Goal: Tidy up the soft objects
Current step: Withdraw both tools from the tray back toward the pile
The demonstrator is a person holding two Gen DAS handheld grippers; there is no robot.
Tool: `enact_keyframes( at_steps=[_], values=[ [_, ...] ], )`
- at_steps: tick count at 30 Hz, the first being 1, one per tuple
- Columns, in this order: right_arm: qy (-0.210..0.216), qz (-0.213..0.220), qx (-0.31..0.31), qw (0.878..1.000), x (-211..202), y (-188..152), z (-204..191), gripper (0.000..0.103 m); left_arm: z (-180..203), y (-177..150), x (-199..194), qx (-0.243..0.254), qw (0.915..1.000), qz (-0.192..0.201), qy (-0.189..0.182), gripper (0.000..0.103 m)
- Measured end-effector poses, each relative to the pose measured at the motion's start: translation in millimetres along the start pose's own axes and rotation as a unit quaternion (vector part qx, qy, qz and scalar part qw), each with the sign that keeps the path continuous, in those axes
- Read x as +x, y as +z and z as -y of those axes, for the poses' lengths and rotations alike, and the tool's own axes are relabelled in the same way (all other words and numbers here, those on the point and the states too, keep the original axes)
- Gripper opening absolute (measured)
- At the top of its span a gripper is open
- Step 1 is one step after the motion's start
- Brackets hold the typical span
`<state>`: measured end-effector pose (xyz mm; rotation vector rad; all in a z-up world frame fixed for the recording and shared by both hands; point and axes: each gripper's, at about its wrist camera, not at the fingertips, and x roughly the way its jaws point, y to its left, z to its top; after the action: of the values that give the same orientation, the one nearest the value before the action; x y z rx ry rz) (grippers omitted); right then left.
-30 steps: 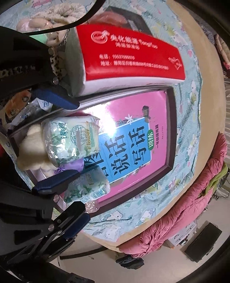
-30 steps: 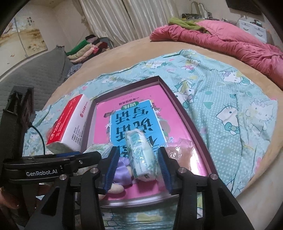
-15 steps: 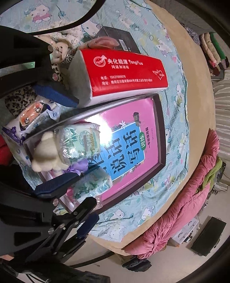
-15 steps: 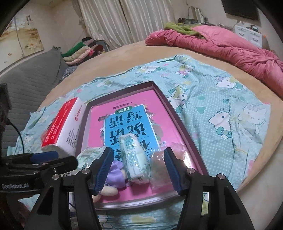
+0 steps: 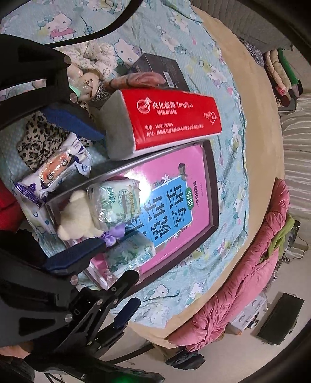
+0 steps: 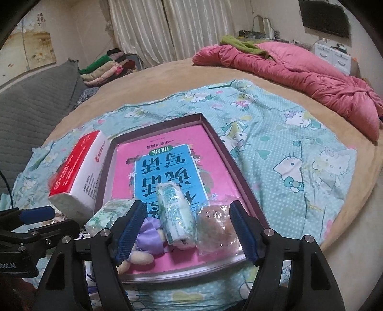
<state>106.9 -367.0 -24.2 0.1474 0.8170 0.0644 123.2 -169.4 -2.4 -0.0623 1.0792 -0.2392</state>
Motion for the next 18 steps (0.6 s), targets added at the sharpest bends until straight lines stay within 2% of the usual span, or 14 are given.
enact_keyframes(
  at_steps=[18],
  values=[
    [-0.008,0.037,-0.034,0.999,-31.2,7.5,-30.1,0.078,-20.1,-4.5,-30.4,-0.014,0.9996,0.024,0.005,0.085]
  ],
)
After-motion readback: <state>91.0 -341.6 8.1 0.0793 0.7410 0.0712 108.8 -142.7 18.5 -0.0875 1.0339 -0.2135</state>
